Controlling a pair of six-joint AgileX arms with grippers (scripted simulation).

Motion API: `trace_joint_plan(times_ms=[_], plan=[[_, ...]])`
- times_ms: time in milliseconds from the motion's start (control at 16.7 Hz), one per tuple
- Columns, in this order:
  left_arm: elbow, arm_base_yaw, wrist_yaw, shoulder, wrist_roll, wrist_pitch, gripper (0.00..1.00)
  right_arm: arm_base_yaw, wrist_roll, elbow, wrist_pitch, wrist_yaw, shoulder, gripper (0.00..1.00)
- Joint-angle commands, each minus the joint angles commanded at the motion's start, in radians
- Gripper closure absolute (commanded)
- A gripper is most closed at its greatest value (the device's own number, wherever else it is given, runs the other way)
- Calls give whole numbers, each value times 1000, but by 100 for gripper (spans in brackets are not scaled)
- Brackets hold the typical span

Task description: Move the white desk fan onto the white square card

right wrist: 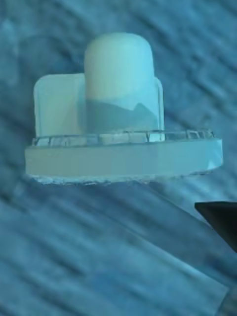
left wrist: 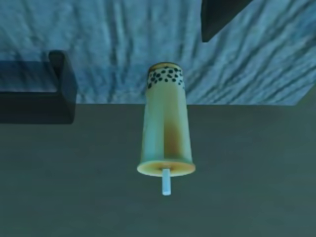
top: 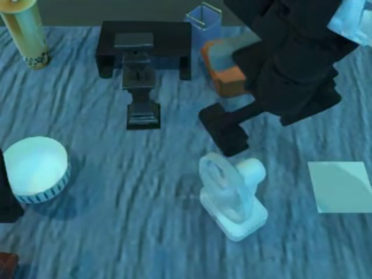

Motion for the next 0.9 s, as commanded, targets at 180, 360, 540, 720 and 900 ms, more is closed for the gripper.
trace_joint_plan(times_ms=[180, 360, 540, 720, 900], plan=[[0, 0, 0, 0, 0, 0, 0, 60, 17, 147, -116, 1, 163, 0], [0, 0, 0, 0, 0, 0, 0, 88, 24, 215, -173, 1, 237, 0], [0, 0, 0, 0, 0, 0, 0, 90, 25, 220, -177, 1, 242, 0], [0, 0, 0, 0, 0, 0, 0, 86, 24, 213, -171, 1, 240, 0], [0, 0, 0, 0, 0, 0, 0, 88, 23, 144, -105, 1, 237, 0]])
